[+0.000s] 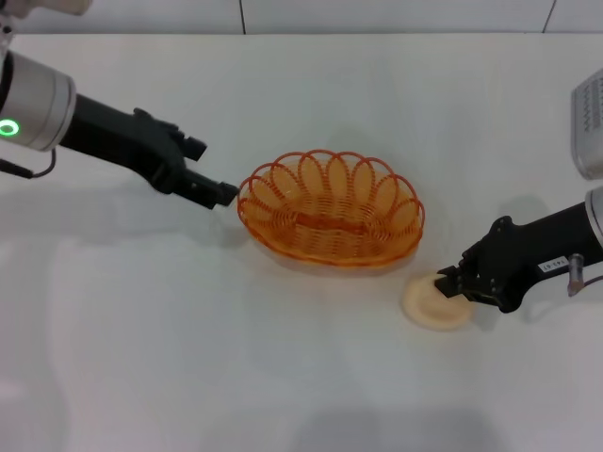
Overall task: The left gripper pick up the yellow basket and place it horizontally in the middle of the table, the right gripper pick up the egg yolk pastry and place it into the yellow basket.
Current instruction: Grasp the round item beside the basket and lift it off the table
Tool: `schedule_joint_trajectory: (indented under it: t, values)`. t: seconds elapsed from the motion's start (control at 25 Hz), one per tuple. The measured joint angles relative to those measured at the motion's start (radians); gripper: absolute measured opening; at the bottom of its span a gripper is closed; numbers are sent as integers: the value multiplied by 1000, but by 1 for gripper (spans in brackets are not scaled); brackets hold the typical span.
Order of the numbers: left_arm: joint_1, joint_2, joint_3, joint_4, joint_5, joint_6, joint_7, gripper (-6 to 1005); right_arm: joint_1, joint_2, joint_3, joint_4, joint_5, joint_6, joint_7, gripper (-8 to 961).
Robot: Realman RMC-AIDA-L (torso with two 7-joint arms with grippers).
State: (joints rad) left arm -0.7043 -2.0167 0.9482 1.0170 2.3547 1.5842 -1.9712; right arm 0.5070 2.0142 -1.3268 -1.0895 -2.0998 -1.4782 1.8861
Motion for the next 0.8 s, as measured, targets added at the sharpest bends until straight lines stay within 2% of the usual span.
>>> schedule_joint_trajectory:
  t: [0.24,0.44,0.48,0.8]
  values:
    - [26,-1,-7,0,-3,5,33,891,-41,0,0,-63,33,-11,1,29]
    - [54,10,-25,1,-55,31,56,891,-71,0,0,-122,58,-34,9,27]
    - [59,12,-26,5,-64,39,57,891,-94,-1,0,-175,63,-52,31,27]
    - [86,9,-26,25,-73,66,65,891,-96,0,-4,-274,105,-76,59,25]
